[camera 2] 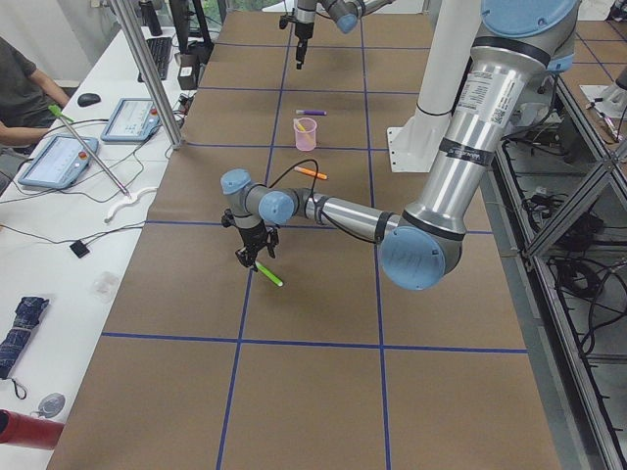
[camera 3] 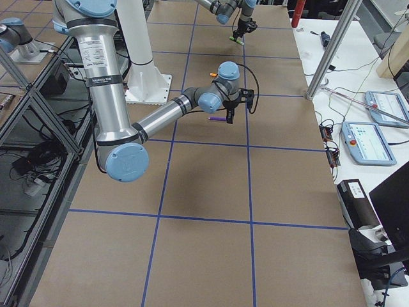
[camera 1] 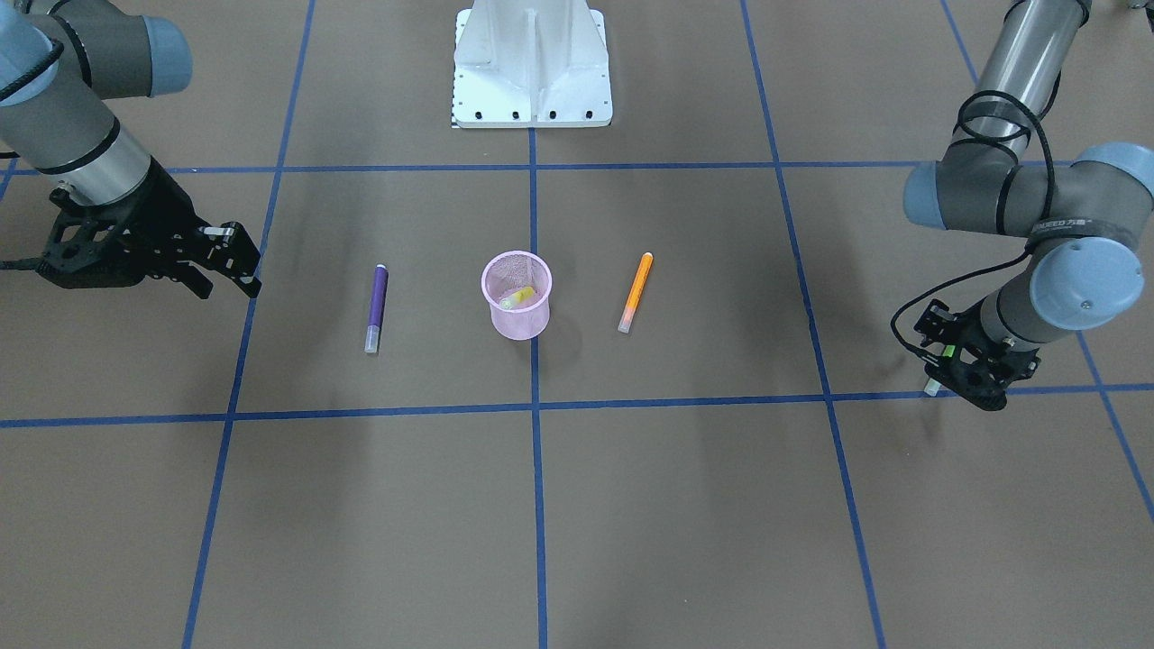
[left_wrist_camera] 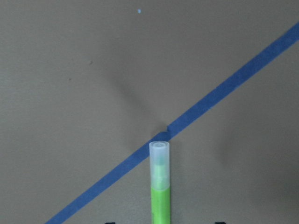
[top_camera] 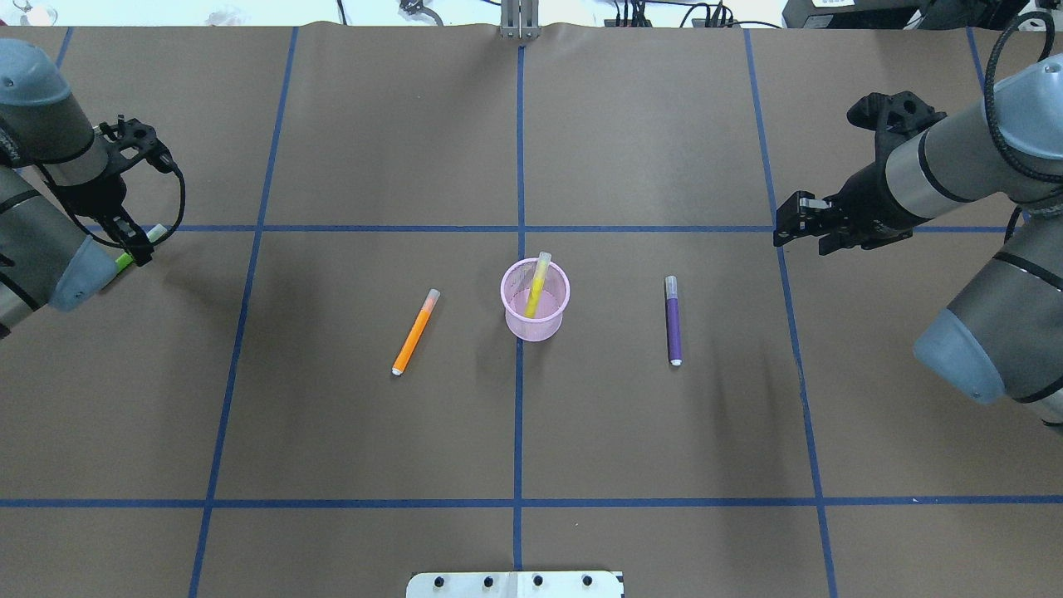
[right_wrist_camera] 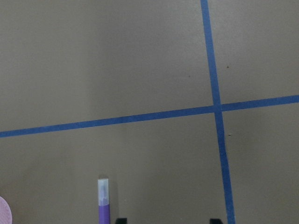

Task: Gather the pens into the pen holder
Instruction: 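Withdraw the right gripper while the left gripper grasps the green marker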

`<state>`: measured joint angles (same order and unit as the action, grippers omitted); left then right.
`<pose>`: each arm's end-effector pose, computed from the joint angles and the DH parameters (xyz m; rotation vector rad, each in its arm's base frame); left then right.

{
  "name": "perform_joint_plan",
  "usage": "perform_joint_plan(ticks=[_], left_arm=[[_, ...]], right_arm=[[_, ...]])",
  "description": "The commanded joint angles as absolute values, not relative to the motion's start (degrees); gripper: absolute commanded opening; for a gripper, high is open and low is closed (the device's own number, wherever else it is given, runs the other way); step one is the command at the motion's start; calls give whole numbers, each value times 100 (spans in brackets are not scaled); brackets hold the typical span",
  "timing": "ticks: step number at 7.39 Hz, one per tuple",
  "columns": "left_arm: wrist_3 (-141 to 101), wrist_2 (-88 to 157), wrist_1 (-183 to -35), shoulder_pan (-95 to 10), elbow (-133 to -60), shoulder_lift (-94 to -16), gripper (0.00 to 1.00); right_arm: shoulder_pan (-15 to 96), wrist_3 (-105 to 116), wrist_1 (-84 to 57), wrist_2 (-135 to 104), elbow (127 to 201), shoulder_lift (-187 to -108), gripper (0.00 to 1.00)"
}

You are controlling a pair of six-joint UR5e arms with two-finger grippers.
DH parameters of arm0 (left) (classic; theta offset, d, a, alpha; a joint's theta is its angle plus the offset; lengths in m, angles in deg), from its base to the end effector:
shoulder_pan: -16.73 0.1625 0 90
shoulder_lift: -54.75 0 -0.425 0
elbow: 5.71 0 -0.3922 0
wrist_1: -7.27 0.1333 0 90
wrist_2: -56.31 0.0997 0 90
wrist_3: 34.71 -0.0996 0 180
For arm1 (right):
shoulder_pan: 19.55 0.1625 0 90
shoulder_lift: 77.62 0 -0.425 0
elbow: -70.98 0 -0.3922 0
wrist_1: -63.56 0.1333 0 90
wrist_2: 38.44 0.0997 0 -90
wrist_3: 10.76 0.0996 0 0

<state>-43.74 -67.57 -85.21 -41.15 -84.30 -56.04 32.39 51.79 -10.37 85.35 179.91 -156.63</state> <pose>0.2810 -0.5939 0.5563 0.0809 0.6329 0.7556 -0.2776 -0.4809 0.3699 0.0684 -0.9539 0.1578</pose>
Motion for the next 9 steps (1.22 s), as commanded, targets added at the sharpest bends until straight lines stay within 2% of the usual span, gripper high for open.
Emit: perform_joint_plan(ticks=[1, 2, 3, 8, 9], left_arm=[[-4473, -6805, -8510, -4066, -8218, -5774, 68], [-4473, -6797, -8510, -4066, -8122, -5870, 67], [-4482, -6797, -8519, -4066, -8103, -5880, 60], [-4508, -6770, -8519, -4066, -7998, -5863, 57], [-4508, -6762, -8519, -4066, -7946, -5871, 52]], right_arm=[[3293, 5121, -1026, 8636, 17936, -15690, 68], [3284, 5121, -1018, 8619, 17918, -15690, 68], [3284, 5121, -1009, 8618, 17918, -15681, 69], [3284, 5121, -982, 8583, 17900, -15681, 71], [3275, 5121, -982, 8583, 17900, -15690, 72]])
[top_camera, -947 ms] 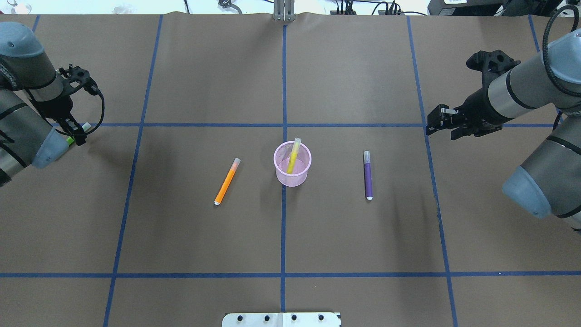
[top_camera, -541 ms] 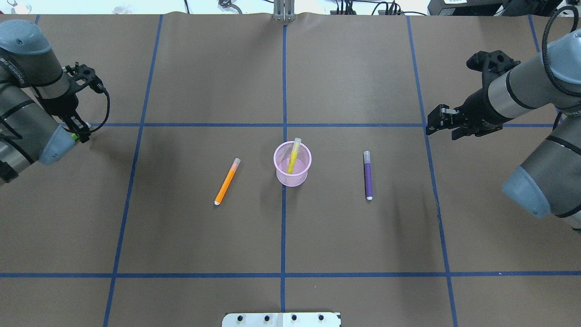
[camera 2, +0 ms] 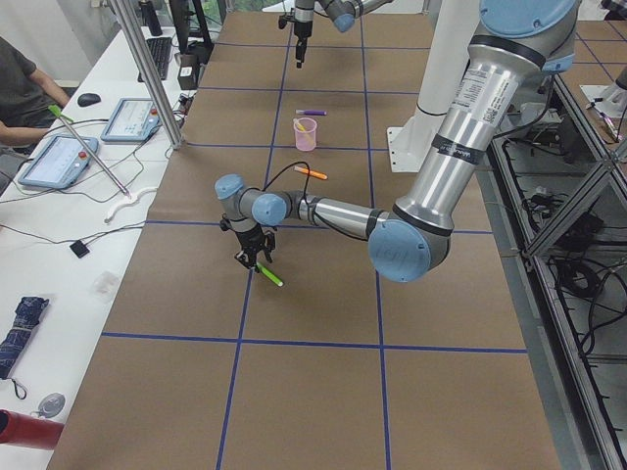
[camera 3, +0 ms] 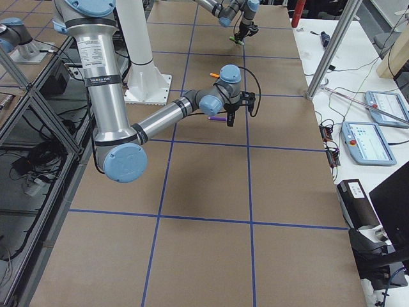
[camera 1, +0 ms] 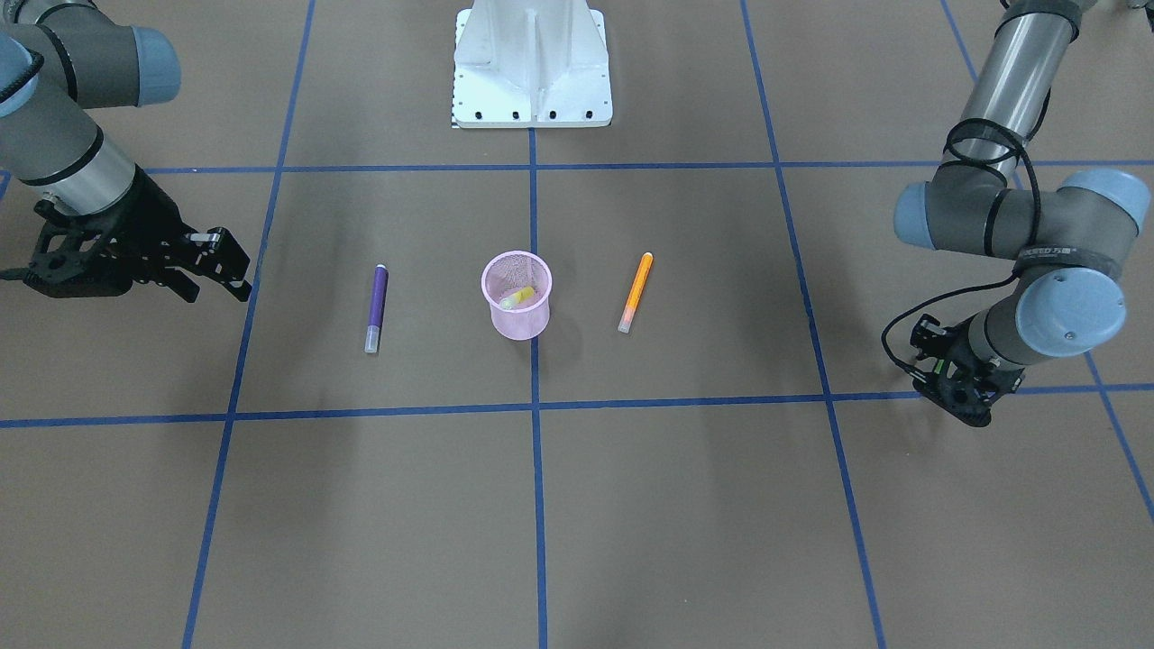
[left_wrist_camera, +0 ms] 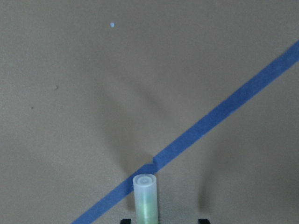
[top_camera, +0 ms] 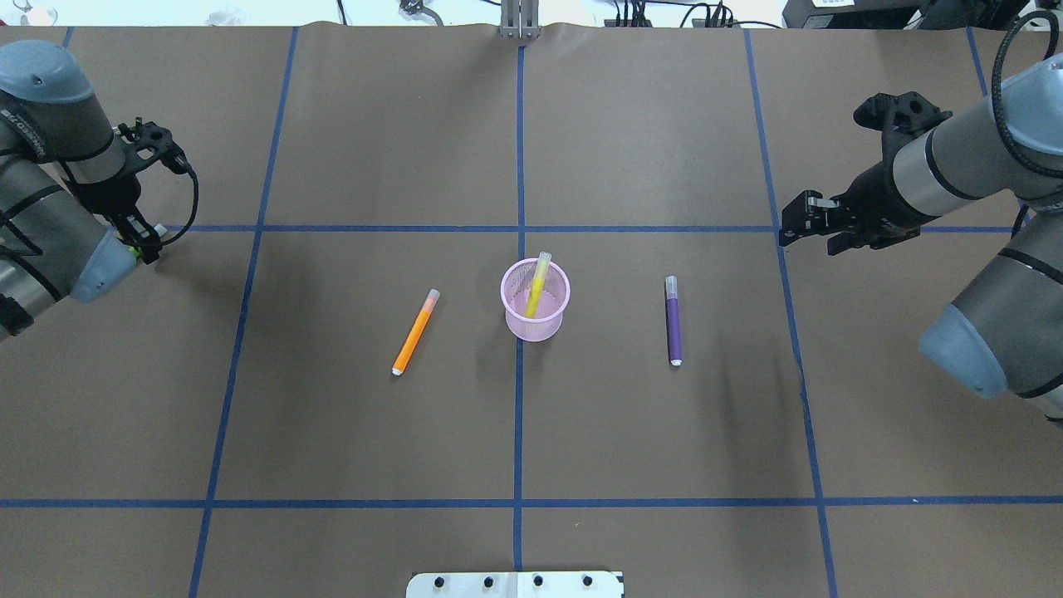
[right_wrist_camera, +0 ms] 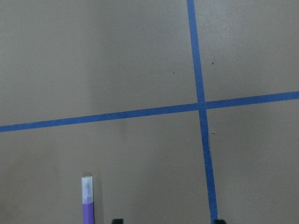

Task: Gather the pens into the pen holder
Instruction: 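Withdraw the right gripper while the left gripper grasps the green marker, then carry the green marker with the left gripper and drop it into the cup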

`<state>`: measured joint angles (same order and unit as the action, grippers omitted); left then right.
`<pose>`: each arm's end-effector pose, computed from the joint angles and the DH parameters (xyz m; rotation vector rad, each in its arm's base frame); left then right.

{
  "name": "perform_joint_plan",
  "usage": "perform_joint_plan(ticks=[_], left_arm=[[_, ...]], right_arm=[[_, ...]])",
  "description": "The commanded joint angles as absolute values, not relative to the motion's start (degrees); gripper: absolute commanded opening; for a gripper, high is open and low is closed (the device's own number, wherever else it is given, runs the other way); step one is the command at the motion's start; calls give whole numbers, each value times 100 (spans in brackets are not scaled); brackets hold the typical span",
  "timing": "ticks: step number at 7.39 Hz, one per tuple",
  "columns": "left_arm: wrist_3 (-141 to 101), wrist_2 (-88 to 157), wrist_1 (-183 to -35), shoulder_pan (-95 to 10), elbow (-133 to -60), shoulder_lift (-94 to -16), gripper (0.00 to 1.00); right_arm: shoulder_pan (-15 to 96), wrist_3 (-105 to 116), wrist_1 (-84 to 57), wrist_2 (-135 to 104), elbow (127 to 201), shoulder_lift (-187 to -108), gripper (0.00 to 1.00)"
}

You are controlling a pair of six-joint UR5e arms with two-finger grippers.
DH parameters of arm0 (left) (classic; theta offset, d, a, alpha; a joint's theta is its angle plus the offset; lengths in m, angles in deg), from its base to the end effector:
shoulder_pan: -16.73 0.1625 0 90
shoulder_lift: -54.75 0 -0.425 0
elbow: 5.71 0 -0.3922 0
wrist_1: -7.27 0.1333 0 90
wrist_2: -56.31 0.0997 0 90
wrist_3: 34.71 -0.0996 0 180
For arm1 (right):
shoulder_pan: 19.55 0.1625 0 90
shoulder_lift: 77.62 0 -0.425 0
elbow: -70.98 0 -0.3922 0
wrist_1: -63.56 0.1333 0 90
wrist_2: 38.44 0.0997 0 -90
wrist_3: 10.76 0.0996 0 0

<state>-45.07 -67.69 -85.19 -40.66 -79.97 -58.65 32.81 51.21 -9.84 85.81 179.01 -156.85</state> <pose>0.2958 -0.6063 0.5640 0.0554 0.6301 0.7779 -0.2758 -0.4841 0.3779 0.0635 -0.9505 0.1554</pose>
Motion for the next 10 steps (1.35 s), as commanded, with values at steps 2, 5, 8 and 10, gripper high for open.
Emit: perform_joint_plan(ticks=[2, 5, 8, 10], left_arm=[[-4508, -6753, -8519, -4066, -7927, -5871, 45], [-4508, -6779, -8510, -4101, -7962, -5863, 0], [-4412, -6954, -8055, -4145, -8836, -5985, 0], [-3470, -6859, -8044, -3919, -9621, -6273, 0]], right_arm=[[3275, 5121, -974, 8583, 17900, -15690, 72], [3275, 5121, -974, 8574, 17900, -15690, 73], [3336, 5121, -965, 8636, 17918, -15690, 73], [3415, 5086, -974, 8653, 17900, -15751, 70]])
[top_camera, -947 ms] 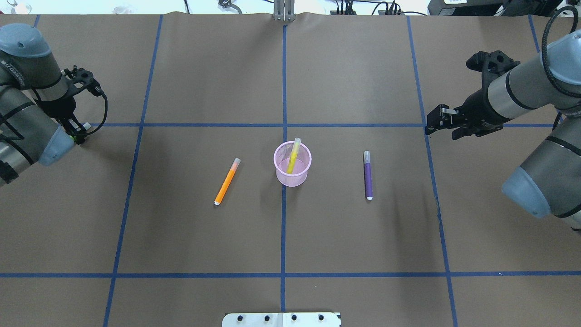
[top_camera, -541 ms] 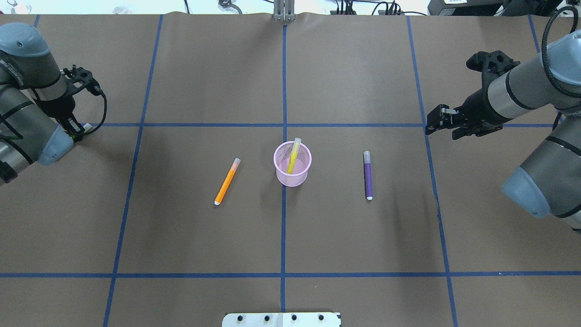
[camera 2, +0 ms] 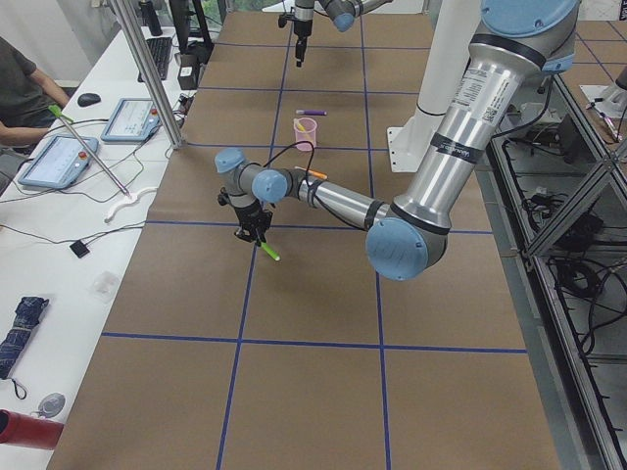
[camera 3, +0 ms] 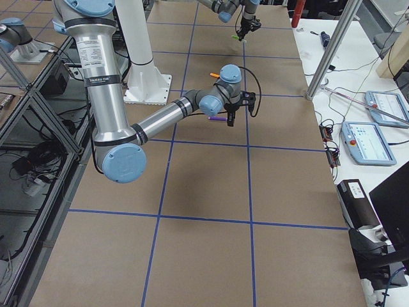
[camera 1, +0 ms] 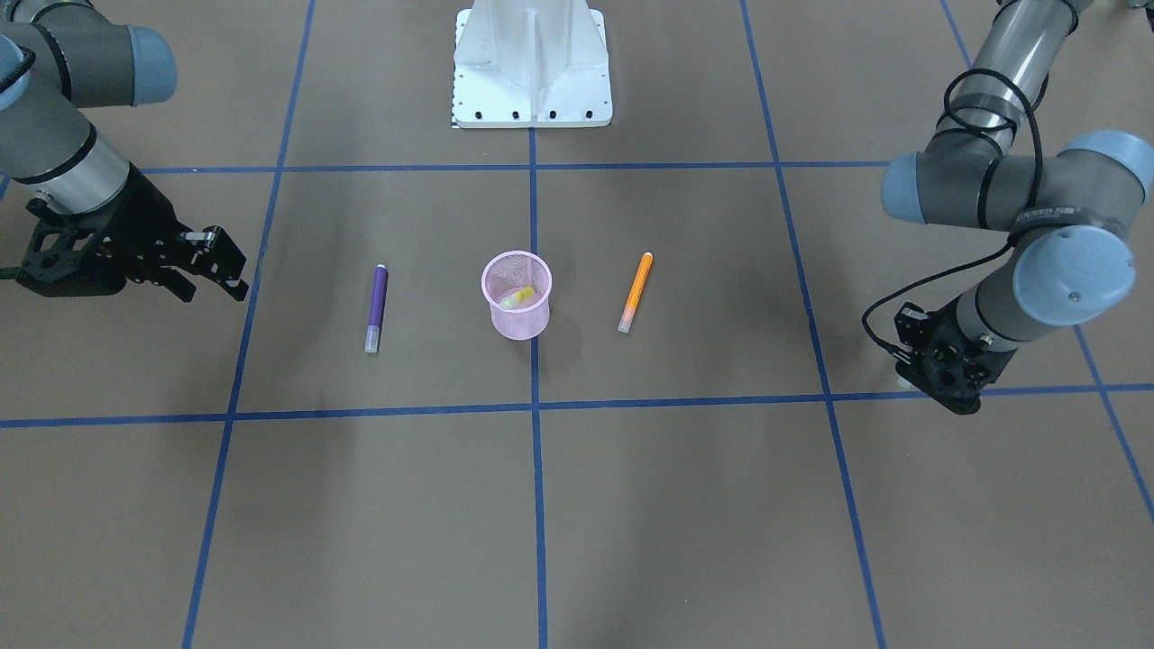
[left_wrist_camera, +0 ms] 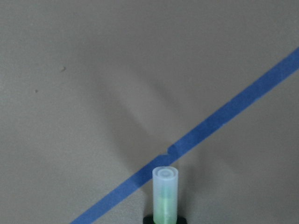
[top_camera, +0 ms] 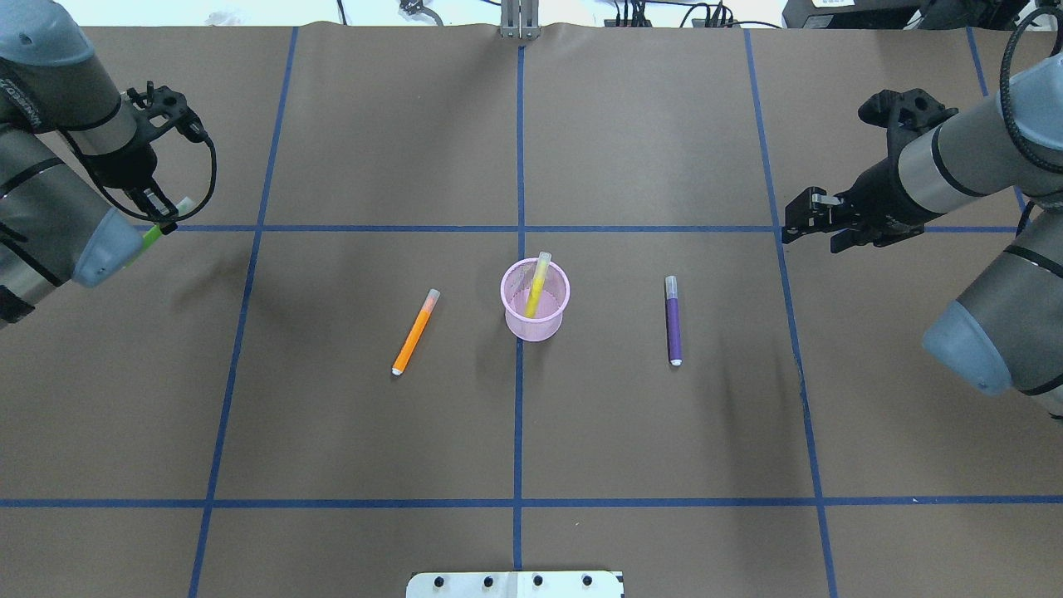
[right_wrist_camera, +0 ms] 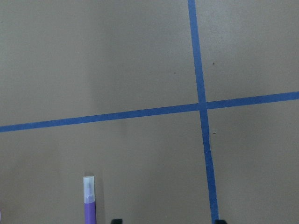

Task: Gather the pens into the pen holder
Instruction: 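Carry the green marker with the left gripper and drop it into the cup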

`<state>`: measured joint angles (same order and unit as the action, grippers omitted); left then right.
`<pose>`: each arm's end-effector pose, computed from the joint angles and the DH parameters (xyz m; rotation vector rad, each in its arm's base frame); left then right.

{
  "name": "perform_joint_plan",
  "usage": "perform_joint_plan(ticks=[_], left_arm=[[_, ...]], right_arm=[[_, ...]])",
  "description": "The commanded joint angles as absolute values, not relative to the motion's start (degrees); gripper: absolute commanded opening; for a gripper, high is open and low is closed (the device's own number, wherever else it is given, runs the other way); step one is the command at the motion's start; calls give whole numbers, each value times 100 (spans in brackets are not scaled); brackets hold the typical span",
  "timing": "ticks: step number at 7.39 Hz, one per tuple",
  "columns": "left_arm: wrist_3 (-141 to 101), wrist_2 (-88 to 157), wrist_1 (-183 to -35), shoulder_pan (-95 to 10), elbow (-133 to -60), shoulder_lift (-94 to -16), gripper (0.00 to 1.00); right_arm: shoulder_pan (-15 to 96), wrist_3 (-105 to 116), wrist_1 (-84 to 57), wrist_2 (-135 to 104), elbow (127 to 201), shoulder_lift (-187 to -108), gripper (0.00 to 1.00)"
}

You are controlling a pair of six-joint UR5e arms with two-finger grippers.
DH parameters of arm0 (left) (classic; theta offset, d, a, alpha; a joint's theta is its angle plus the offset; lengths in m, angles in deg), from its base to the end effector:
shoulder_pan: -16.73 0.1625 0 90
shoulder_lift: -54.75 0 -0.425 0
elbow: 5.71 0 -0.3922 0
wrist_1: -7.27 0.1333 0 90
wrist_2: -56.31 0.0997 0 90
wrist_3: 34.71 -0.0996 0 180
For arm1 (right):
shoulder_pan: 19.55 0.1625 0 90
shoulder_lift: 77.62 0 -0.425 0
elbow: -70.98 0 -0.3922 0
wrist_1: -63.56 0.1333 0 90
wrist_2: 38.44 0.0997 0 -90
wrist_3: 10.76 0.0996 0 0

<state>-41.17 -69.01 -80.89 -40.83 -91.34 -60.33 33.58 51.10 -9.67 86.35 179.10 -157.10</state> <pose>0.2942 -0.6041 0.4534 0.1777 0.6834 0.7528 -0.2689 -0.4859 0.3788 0.0636 -0.9553 0.1619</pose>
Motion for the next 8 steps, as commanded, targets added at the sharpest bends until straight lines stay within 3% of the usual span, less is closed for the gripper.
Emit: perform_joint_plan(ticks=[1, 4, 6, 7, 8], left_arm=[[-3184, -6475, -8027, -3577, -9711, -6667, 0], [-1794, -5911, -7938, -2687, -9720, -7907, 0], [-1173, -5435, -8052, -2370, -9729, -8471, 0], [-647, -5269, -8557, -2196, -9729, -8499, 0], [-354, -4528, -9189, -1881, -9703, -8465, 0]], right_arm=[[3459, 4798, -974, 8654, 17900, -15847, 70], [3635, 4426, -1035, 8619, 17865, -16198, 71], [3653, 4435, -983, 8575, 17874, -16340, 83], [3653, 4435, -974, 8557, 17874, -16340, 94], [3644, 4461, -974, 8548, 17874, -16323, 99]])
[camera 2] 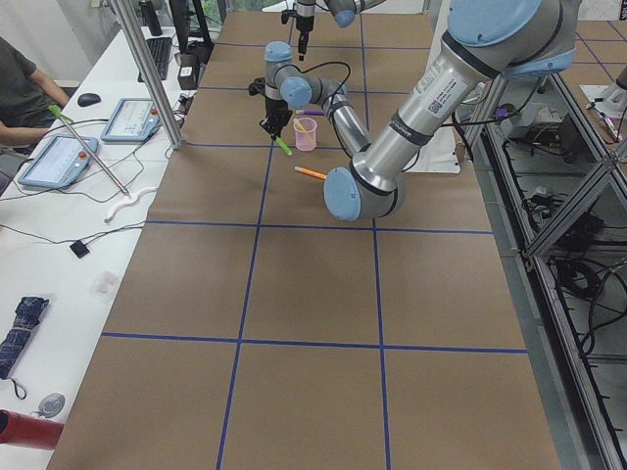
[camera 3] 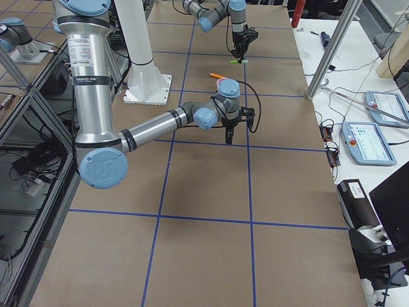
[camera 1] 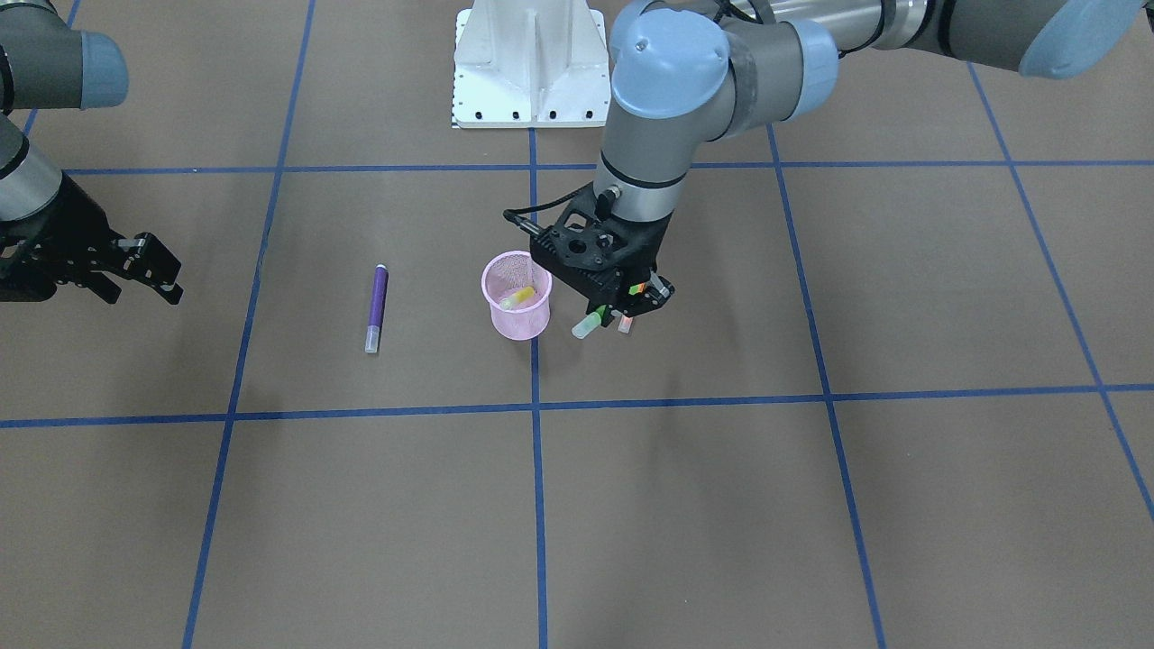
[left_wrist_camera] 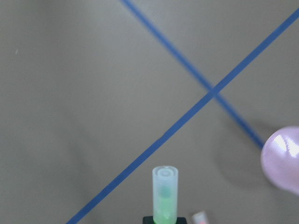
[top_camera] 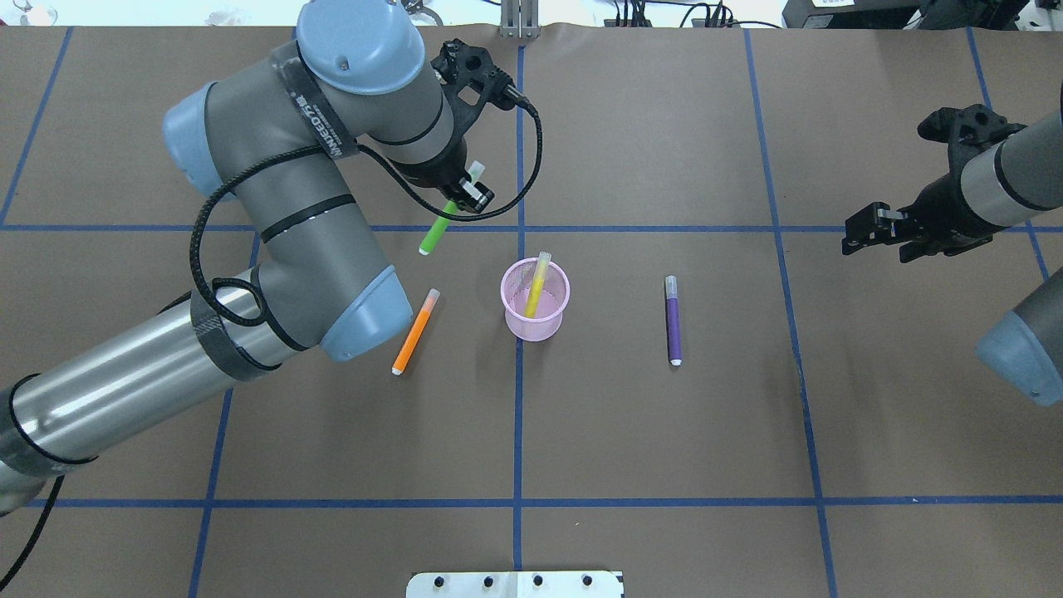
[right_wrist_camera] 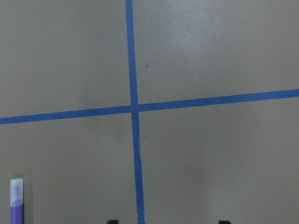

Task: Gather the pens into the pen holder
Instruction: 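Carry the green marker with the left gripper and drop it into the cup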

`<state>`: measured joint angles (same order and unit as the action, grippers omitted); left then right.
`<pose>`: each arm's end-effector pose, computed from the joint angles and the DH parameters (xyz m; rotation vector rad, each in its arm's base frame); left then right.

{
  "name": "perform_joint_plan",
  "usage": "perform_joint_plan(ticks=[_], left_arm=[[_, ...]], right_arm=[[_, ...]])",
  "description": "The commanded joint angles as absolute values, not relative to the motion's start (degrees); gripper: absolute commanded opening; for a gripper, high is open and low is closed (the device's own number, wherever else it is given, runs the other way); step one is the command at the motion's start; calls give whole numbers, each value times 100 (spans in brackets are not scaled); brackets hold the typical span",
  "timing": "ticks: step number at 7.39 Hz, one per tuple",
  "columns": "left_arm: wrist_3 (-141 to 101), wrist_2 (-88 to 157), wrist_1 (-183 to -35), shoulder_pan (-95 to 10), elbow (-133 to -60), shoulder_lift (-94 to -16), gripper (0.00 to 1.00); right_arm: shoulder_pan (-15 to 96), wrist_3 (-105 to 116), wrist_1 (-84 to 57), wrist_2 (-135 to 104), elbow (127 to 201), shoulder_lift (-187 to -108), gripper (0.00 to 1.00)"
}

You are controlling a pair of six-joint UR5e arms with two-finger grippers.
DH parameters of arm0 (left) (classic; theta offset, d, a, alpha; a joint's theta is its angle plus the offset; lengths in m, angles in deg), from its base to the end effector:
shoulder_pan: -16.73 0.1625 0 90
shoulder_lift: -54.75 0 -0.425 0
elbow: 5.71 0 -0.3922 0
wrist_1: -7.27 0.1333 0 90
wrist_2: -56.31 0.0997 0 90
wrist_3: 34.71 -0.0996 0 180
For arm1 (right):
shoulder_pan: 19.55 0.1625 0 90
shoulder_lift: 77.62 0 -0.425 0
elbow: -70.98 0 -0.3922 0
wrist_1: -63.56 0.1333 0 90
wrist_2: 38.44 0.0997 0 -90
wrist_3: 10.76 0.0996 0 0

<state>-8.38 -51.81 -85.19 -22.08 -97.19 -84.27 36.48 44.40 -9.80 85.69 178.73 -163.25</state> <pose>0.4860 -0.5222 0.1160 0.5377 0.8127 0.5456 -0.2292 -0.4787 0.4405 0.0656 -0.8675 0.1448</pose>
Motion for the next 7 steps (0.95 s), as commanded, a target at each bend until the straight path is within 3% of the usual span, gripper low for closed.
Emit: perform_joint_plan(ticks=[1, 7], left_arm=[[-238, -3876, -9413, -1529, -9668, -8490, 0], [-26, -3720, -9810, -1149, -9685, -8473, 0]], right_arm=[[3644, 4470, -974, 8557, 17874, -16305, 99], [3635, 4514, -1026, 8557, 17865, -16270, 99]])
